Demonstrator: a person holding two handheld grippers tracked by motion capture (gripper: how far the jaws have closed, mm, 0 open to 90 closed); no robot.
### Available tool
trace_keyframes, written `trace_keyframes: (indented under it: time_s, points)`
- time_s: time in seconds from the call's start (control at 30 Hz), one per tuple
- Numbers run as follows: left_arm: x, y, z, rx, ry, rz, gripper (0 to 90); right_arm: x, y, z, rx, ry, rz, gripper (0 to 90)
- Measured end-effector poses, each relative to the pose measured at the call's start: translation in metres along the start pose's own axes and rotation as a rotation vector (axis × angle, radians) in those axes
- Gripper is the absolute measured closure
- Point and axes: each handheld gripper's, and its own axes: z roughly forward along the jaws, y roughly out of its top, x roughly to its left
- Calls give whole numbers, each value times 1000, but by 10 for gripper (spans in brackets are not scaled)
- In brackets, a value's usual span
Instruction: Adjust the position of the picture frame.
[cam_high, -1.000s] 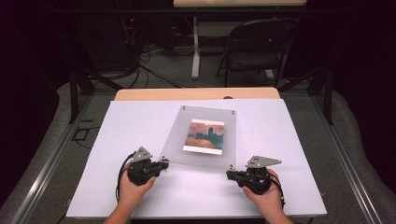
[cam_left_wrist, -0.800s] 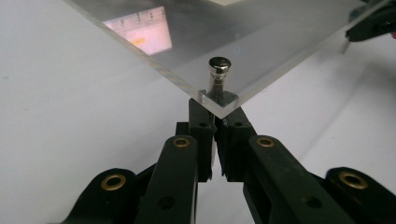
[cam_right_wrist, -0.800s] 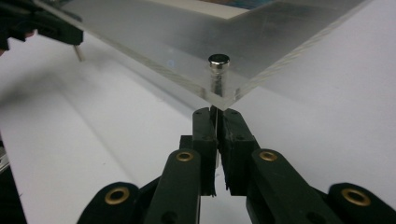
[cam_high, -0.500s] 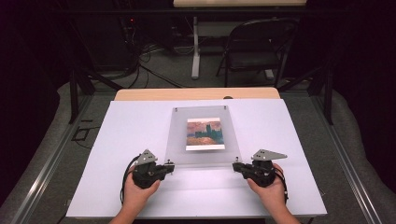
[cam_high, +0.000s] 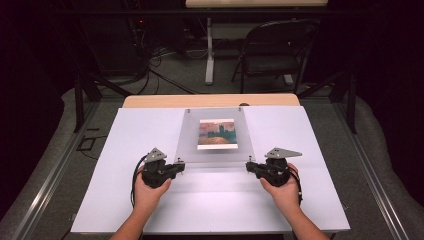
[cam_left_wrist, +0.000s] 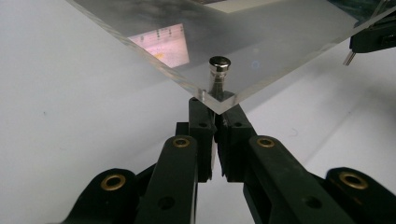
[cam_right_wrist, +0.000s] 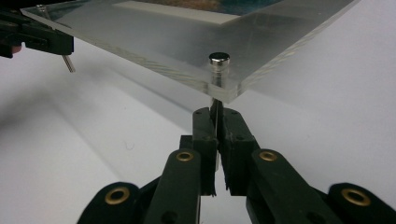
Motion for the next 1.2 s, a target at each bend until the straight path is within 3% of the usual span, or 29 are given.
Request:
trace_keyframes:
  time_s: [0.17,0.4,1.2]
  points:
    - [4,1,7,12,14,-1,852,-5,1,6,-9,-3,25,851]
    - [7,-7,14,42,34,7,852,-5,-9,15,23,-12,17,846]
    - [11,-13,26,58,49,17,850,-11,-15,27,51,-43,19,839]
